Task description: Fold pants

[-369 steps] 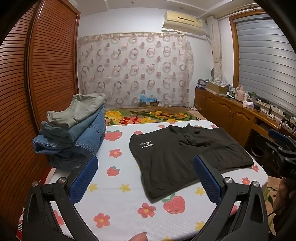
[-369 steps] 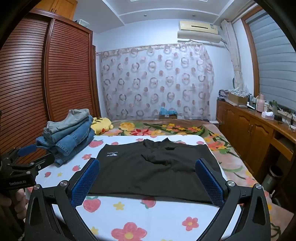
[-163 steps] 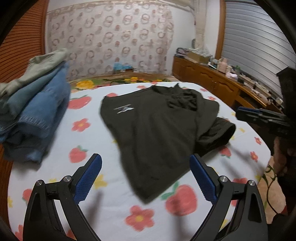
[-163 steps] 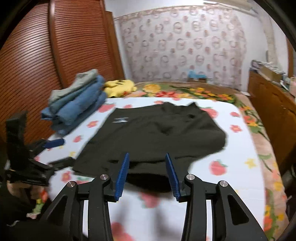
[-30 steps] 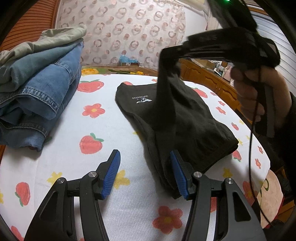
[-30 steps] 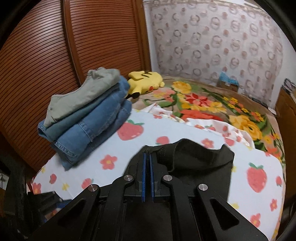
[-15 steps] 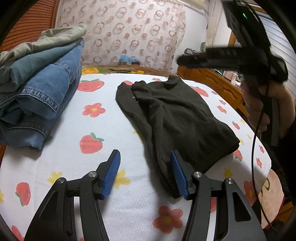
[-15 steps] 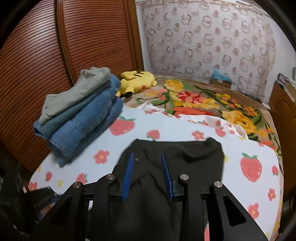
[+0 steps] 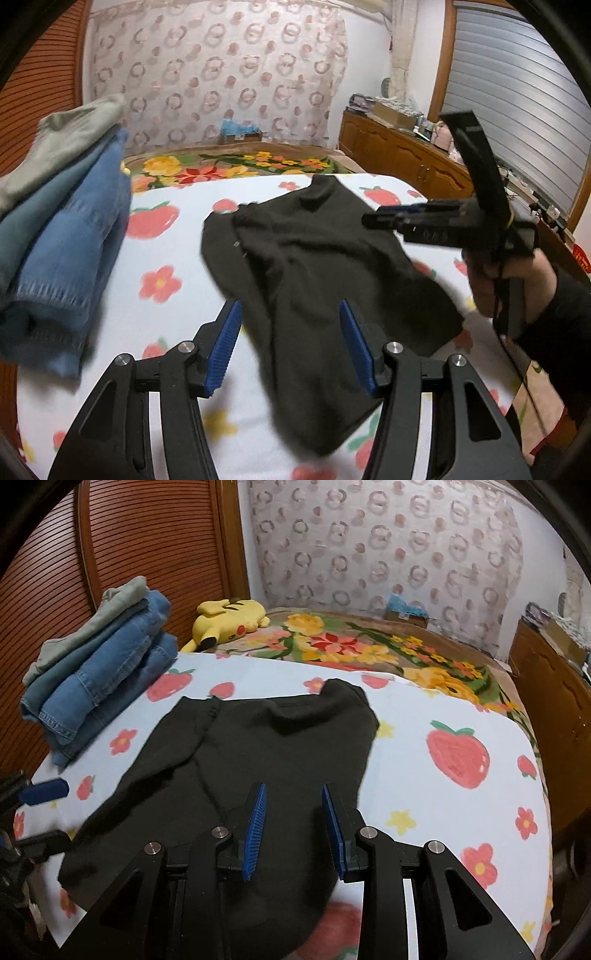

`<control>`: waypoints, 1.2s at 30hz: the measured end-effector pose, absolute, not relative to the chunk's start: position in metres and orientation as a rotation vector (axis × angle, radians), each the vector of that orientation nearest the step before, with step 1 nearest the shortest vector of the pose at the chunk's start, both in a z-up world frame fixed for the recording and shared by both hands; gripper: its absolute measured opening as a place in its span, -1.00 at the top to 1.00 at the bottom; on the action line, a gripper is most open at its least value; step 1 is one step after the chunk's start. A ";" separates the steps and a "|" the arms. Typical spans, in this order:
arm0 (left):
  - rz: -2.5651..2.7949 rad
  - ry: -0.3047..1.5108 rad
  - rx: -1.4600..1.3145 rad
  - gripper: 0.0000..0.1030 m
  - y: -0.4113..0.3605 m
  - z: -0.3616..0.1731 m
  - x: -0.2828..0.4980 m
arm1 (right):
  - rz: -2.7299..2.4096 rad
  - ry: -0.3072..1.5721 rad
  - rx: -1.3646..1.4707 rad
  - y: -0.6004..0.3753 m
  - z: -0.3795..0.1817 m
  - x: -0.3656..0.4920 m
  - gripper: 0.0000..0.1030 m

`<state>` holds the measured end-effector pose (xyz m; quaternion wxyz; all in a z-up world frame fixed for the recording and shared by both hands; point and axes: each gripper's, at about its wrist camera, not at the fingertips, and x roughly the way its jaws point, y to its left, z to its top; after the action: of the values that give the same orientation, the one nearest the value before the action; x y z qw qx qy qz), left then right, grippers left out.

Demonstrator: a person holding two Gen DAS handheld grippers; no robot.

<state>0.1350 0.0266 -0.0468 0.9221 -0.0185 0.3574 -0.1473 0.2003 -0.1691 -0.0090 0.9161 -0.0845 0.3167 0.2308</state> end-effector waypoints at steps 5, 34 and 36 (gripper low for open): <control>-0.316 0.749 0.001 -0.06 0.018 -0.040 0.161 | 0.462 0.662 -0.217 -0.163 -0.020 0.216 0.31; -0.227 0.915 0.140 0.71 0.005 -0.075 0.285 | 0.497 0.704 -0.223 -0.179 -0.030 0.231 -0.05; -0.224 0.895 0.152 0.84 0.006 -0.074 0.284 | 0.496 0.699 -0.234 -0.177 -0.030 0.229 -0.05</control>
<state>0.2838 0.0062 -0.0740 0.8927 0.0731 0.4315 -0.1077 0.2290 -0.1772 -0.0299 0.9030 -0.1132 0.3381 0.2398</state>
